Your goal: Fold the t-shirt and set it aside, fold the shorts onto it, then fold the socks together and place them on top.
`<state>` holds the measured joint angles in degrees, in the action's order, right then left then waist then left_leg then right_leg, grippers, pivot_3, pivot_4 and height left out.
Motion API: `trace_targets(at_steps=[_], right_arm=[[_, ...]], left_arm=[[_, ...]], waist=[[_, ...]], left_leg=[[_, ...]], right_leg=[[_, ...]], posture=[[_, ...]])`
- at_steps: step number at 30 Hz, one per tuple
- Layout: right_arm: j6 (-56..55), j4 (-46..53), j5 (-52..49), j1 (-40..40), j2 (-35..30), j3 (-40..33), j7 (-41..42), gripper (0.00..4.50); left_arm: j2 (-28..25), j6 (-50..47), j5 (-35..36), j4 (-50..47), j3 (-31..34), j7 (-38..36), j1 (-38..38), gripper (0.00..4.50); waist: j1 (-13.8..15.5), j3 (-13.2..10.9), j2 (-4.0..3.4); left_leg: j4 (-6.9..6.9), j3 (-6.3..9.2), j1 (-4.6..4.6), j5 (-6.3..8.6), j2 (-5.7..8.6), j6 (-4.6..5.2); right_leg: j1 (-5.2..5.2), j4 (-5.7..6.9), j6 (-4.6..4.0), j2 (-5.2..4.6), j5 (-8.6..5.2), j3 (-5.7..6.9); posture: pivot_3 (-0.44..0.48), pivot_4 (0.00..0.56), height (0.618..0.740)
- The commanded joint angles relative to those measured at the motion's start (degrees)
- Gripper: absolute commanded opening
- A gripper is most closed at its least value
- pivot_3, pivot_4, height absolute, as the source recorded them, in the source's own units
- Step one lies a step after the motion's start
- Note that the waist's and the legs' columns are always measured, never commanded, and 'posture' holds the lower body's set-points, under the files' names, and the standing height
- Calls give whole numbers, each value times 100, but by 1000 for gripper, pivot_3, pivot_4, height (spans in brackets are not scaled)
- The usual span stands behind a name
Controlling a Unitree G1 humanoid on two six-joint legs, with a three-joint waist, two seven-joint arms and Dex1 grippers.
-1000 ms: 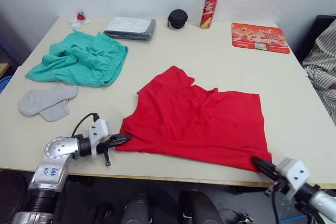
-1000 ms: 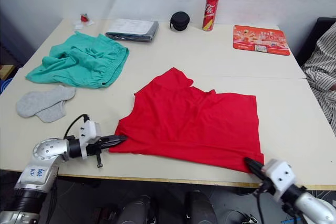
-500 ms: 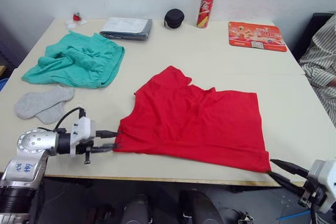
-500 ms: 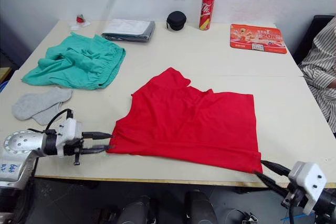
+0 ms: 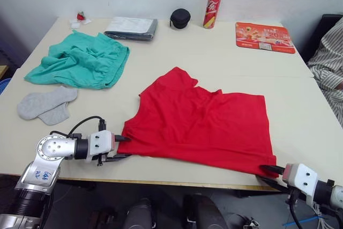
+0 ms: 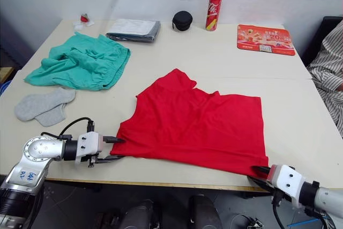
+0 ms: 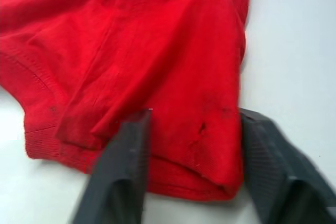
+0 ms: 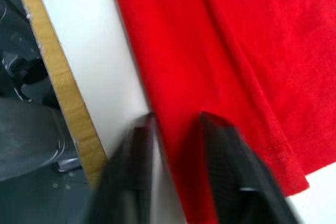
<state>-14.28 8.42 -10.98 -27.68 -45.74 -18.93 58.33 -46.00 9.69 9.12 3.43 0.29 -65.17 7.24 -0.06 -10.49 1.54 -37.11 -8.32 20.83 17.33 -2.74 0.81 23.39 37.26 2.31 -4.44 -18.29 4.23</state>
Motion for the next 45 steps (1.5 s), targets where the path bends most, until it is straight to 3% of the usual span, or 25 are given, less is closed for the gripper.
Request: trace_targets(at_steps=[1,4,5,10,19,27,28,31,35,42,45], right_arm=[[-188,-427,268,11,-142,-43,-73,0],[-349,-621,185,55,-216,-70,20,0],[-393,-669,155,61,-239,-73,48,0],[-952,-815,-80,-196,-527,-110,615,0],[-1068,-484,-421,-1116,-429,-362,711,0],[-878,-583,-608,-1192,-52,-184,570,0],[-847,-596,-677,-1182,-22,-169,612,0],[-960,-622,-721,-1236,7,-156,755,641],[-1058,-501,-921,-1516,-9,-301,999,1984],[-112,720,-1780,-2855,-345,-753,1795,4494],[649,1218,-2513,-2980,-404,-1300,1804,4500]], left_arm=[[-160,-30,-43,170,-28,-96,19,1047],[-312,-329,320,-113,13,-451,-214,80],[-342,-393,393,-203,32,-480,-284,30],[-397,-494,585,-888,477,-127,-983,30],[-316,-673,753,-2029,1152,184,-2663,30],[-357,-619,810,-1890,1346,216,-2805,30],[-383,-740,891,-1903,1373,190,-2805,259],[-494,-923,1029,-1968,1444,29,-2841,1070],[-786,-1208,1298,-1992,1661,-385,-2981,2369],[-1570,-2365,1939,-1897,2222,-1210,-3120,2568],[-1833,-3356,2546,-1822,2486,-1313,-2821,3304]], waist=[[1,1,1],[-6,1,3],[-11,2,2],[-9,0,-1],[9,-1,0],[9,-5,-9],[8,-5,-9],[4,-6,-9],[1,-7,-13],[3,-12,-24],[0,-12,-23]], left_leg=[[1,0,-7,6,0,-10],[2,-2,-14,16,0,-26],[5,-2,-14,16,-1,-26],[11,-3,-15,12,-3,-5],[11,3,-6,38,-6,2],[6,1,-6,47,-5,-17],[6,1,-6,47,-5,-18],[8,1,-5,47,-5,-18],[10,0,-4,47,-6,-18],[11,3,16,50,-9,-23],[6,8,21,48,-10,-23]], right_leg=[[-6,-3,0,-1,1,-1],[-15,-9,1,-1,2,-3],[-15,-11,1,-1,2,-3],[-15,-22,-3,-1,-2,-4],[-15,-36,-5,-1,-18,2],[-15,-36,-35,-1,-35,-2],[-14,-36,-37,-1,-35,-2],[-13,-36,-34,-1,-34,-1],[-9,-35,-25,0,-30,0],[11,-27,-24,1,-31,5],[9,-33,-37,0,-38,5]], posture=[[0,150,740],[0,150,740],[0,150,740],[0,150,740],[0,150,740],[0,150,740],[0,150,740],[0,150,740],[0,150,740],[0,150,740],[0,150,740]])
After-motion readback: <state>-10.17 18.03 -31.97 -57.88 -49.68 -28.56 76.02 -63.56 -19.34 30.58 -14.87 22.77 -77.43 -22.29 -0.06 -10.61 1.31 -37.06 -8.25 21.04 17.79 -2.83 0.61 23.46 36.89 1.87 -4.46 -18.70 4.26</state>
